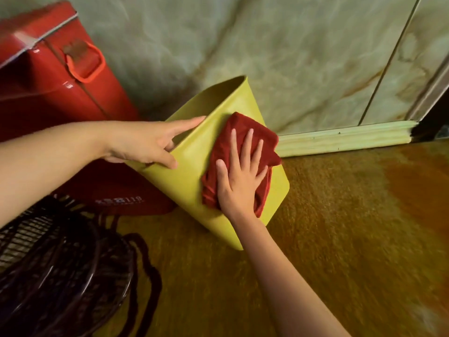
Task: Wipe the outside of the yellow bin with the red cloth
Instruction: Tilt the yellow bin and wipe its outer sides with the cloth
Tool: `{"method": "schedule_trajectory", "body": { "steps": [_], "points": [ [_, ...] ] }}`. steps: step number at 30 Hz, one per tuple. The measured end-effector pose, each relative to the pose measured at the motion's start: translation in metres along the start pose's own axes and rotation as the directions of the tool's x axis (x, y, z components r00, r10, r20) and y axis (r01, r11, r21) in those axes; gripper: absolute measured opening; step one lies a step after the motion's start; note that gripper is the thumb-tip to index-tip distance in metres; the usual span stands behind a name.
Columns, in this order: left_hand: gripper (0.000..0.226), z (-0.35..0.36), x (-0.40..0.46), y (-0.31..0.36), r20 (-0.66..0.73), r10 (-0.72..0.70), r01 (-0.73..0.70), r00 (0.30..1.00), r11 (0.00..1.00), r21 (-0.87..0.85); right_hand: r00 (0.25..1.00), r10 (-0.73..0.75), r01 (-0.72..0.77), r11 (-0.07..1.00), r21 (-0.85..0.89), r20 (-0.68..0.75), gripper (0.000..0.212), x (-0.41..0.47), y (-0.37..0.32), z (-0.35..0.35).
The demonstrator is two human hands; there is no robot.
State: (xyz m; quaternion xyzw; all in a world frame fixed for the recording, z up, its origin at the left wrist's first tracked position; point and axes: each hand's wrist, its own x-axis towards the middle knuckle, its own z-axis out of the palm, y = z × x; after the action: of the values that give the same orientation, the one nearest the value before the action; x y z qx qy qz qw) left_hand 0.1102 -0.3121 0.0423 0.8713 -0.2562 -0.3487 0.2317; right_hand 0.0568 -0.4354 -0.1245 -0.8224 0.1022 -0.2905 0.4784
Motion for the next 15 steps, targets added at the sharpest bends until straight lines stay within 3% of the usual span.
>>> {"method": "schedule_trajectory", "body": {
  "steps": [3, 6, 7, 9, 11, 12, 13, 15],
  "points": [
    [0.096, -0.001, 0.002, -0.002, 0.040, -0.019, 0.021, 0.999, 0.998, -0.055, 0.996, -0.081, 0.079, 0.995, -0.059, -0.037, 0.054, -0.007, 0.006, 0.012],
    [0.091, -0.007, 0.011, -0.002, -0.019, -0.035, 0.033, 0.999, 0.995, -0.096, 0.979, 0.197, -0.200, 0.979, -0.043, -0.061, 0.051, -0.015, 0.042, 0.008],
    [0.090, -0.008, 0.014, 0.000, -0.027, -0.031, 0.028, 0.999, 0.995, -0.096, 0.932, 0.354, -0.356, 0.935, -0.008, -0.079, 0.049, -0.019, 0.056, 0.005],
    [0.089, -0.008, 0.017, 0.003, -0.004, -0.021, 0.021, 1.000, 0.995, -0.093, 0.758, 0.649, -0.637, 0.758, 0.139, -0.069, 0.048, -0.030, 0.077, 0.000],
    [0.089, -0.007, 0.016, 0.004, 0.012, -0.012, 0.013, 1.000, 0.996, -0.088, 0.593, 0.805, -0.767, 0.574, 0.285, -0.023, 0.051, -0.036, 0.081, -0.004],
    [0.090, -0.006, 0.016, 0.005, 0.014, -0.011, 0.012, 1.000, 0.996, -0.085, 0.561, 0.827, -0.787, 0.539, 0.300, -0.013, 0.051, -0.038, 0.075, -0.004],
    [0.090, -0.005, 0.015, 0.007, 0.010, -0.007, 0.008, 1.000, 0.997, -0.074, 0.574, 0.819, -0.784, 0.554, 0.279, -0.015, 0.051, -0.038, 0.065, -0.003],
    [0.091, -0.002, 0.016, 0.011, 0.006, 0.006, -0.005, 1.000, 0.997, -0.073, 0.707, 0.706, -0.685, 0.698, 0.207, -0.044, 0.048, -0.039, 0.036, 0.003]
  ]
}}
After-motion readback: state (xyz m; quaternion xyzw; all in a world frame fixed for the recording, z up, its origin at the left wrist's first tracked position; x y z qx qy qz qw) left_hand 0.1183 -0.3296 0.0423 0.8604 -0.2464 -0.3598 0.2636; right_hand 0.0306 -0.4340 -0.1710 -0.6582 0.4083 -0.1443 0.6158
